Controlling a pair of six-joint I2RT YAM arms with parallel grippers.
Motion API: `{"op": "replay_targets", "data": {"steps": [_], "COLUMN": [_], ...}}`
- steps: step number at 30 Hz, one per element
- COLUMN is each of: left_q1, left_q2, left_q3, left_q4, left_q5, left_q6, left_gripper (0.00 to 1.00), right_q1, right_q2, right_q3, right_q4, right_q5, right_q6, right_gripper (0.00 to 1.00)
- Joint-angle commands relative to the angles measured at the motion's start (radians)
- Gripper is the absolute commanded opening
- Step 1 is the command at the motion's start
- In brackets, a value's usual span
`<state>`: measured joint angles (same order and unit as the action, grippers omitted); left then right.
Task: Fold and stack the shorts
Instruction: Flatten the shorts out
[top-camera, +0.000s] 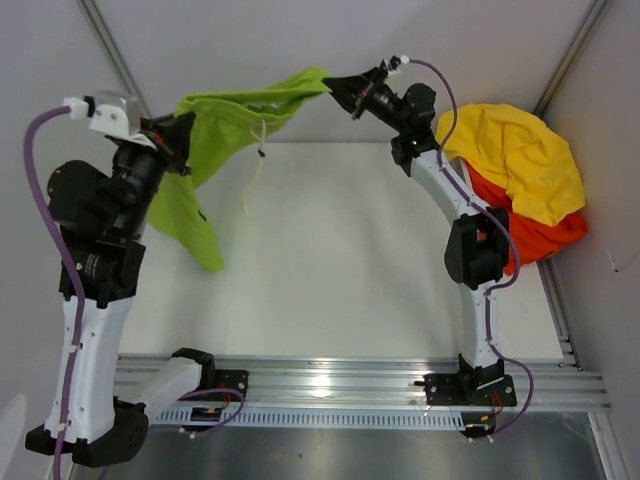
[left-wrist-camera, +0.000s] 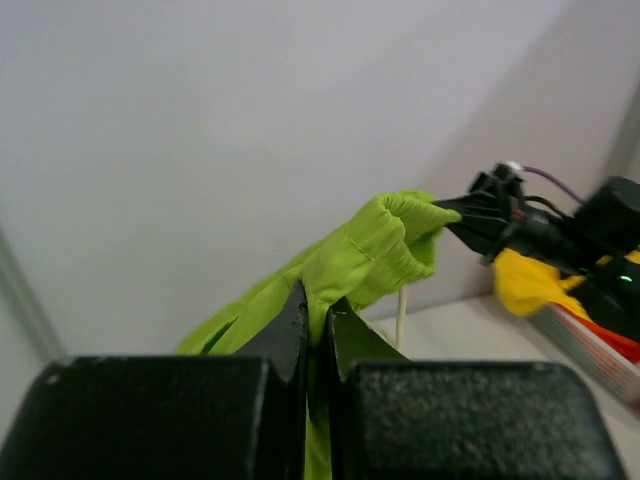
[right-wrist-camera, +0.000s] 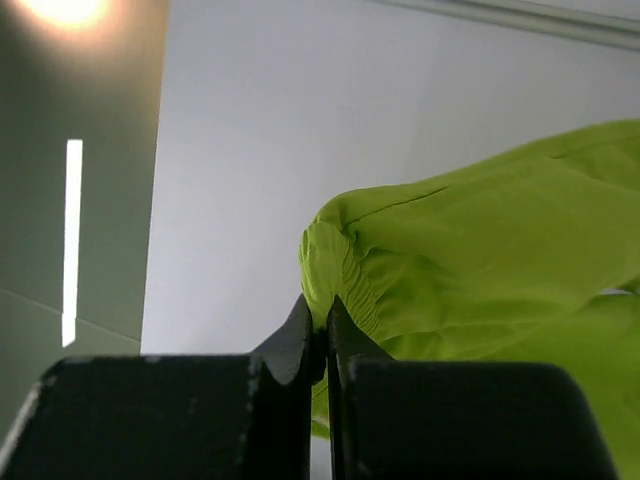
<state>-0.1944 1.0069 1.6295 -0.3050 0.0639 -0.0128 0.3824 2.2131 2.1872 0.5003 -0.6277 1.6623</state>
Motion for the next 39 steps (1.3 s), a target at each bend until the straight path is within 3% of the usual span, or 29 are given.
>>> {"op": "replay_targets", "data": {"steps": [1,3,4,6,7,10,12,13,14,16,22,25,36,37,38,39], "left_q1": [-0.008,-0.042,-0.084,-0.131,-0.173,-0.273,-0.359,-0.454,-0.494,-0.583,-0.795,-0.878,-0.939,-0.945,-0.951,-0.965], "left_q2": [-0.022,-0.054,-0.066,-0.096,-0.099,-0.082,-0.058,-0.045,-0.028,0.033,0.183,0.223,0.488,0.518,0.548,0.603], "left_q3": [-0.146,-0.346,-0.534,-0.659,-0.81,-0.967,-1.011,-1.052,-1.062,-1.073,-1.079,-0.993,-0.794,-0.766,-0.748,-0.713], "left_q4": [0.234,0.364,0.412,0.559,0.599,0.699,0.768,0.786,0.802,0.823,0.952,0.862,0.86,0.866,0.865,0.859], "left_q5": [0.204,0.209,0.191,0.121,0.107,0.09,0.044,-0.016,-0.05,-0.1,-0.192,-0.266,-0.04,-0.02,0.003,0.06], "left_q6": [-0.14,-0.177,-0.188,-0.213,-0.223,-0.269,-0.244,-0.227,-0.216,-0.214,-0.224,-0.141,-0.289,-0.306,-0.332,-0.337], "left_gripper": [0.0,0.0,0.0,0.0,0.0,0.0,0.0,0.0,0.0,0.0,0.0,0.0,0.0,0.03,0.18,0.4], "right_q1": [-0.069,-0.094,-0.103,-0.128,-0.137,-0.171,-0.186,-0.195,-0.2,-0.214,-0.237,-0.254,-0.326,-0.332,-0.338,-0.344], "right_q2": [-0.122,-0.136,-0.141,-0.138,-0.129,-0.103,-0.081,-0.07,-0.047,-0.015,0.052,0.086,0.1,0.102,0.1,0.1], "right_q3": [-0.241,-0.346,-0.451,-0.526,-0.552,-0.601,-0.554,-0.529,-0.502,-0.431,-0.299,-0.251,-0.241,-0.233,-0.222,-0.218], "right_q4": [0.266,0.31,0.325,0.319,0.299,0.18,-0.036,-0.125,-0.29,-0.449,-0.728,-0.836,-0.962,-0.976,-0.979,-0.983], "right_q5": [-0.091,-0.128,-0.156,-0.191,-0.225,-0.273,-0.305,-0.303,-0.284,-0.264,-0.179,-0.115,-0.001,0.003,0.006,0.009], "right_q6": [0.117,0.097,0.07,0.022,-0.007,-0.149,-0.339,-0.414,-0.487,-0.639,-0.857,-0.939,-1.082,-1.084,-1.092,-1.093], "right_gripper": [0.0,0.0,0.0,0.0,0.0,0.0,0.0,0.0,0.0,0.0,0.0,0.0,0.0,0.02,0.14,0.25]}}
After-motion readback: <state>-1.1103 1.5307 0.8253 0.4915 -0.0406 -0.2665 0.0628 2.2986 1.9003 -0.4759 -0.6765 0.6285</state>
